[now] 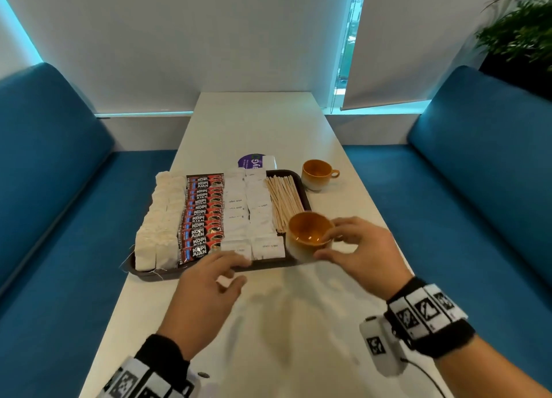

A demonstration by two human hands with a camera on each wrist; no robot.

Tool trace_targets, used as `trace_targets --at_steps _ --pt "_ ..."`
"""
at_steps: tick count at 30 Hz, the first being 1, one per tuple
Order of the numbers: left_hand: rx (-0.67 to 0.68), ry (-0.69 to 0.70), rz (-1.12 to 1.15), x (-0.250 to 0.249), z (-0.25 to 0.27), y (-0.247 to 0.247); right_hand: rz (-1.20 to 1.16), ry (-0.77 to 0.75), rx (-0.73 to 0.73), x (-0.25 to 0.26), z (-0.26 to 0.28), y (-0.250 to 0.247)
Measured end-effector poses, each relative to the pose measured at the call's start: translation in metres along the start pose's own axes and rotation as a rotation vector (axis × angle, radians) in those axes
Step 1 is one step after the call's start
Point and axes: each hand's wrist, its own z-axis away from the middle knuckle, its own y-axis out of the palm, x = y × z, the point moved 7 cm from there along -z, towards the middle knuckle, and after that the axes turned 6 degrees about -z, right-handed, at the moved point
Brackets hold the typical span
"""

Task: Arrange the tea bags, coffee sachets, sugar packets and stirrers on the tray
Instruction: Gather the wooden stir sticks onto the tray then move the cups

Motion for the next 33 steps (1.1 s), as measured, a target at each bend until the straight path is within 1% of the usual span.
trace_targets --at_steps 2,4,6,8,12,15,19,24,28,30,33 --pt "0.045 -0.118 -0.138 0.034 -0.003 -0.002 0.059 0.059 -0.074 -0.018 -0.031 -0.017" --pt "0.043 -0.202 -0.255 0.063 -0.004 -0.008 0.105 0.116 -0.119 -0.036 -0.061 -0.029" --pt "0.059 -0.272 -0.334 0.081 -0.005 -0.014 0.137 0.167 -0.140 -0.055 -0.086 -0.036" --pt "0.084 -0.312 -0.367 0.090 -0.006 -0.017 0.163 0.202 -0.139 -0.072 -0.106 -0.037" --pt "0.078 -0.316 -0.375 0.099 -0.013 -0.022 0.197 0.247 -0.099 -0.094 -0.130 -0.030" --pt "0.149 -0.314 -0.440 0.103 -0.019 -0.020 0.183 0.248 -0.085 -0.101 -0.138 -0.022" --pt "0.211 -0.321 -0.449 0.103 -0.019 -0.021 0.156 0.247 -0.084 -0.102 -0.145 -0.015" --pt "0.224 -0.378 -0.416 0.104 -0.016 -0.025 0.160 0.250 -0.076 -0.102 -0.148 -0.013" --pt "0.235 -0.392 -0.403 0.104 -0.017 -0.026 0.177 0.252 -0.052 -0.100 -0.148 -0.012" --pt "0.244 -0.394 -0.399 0.104 -0.019 -0.026 0.187 0.219 -0.074 -0.093 -0.144 -0.014" --pt "0.262 -0.374 -0.381 0.102 -0.017 -0.026 0.198 0.106 -0.131 -0.071 -0.128 -0.013"
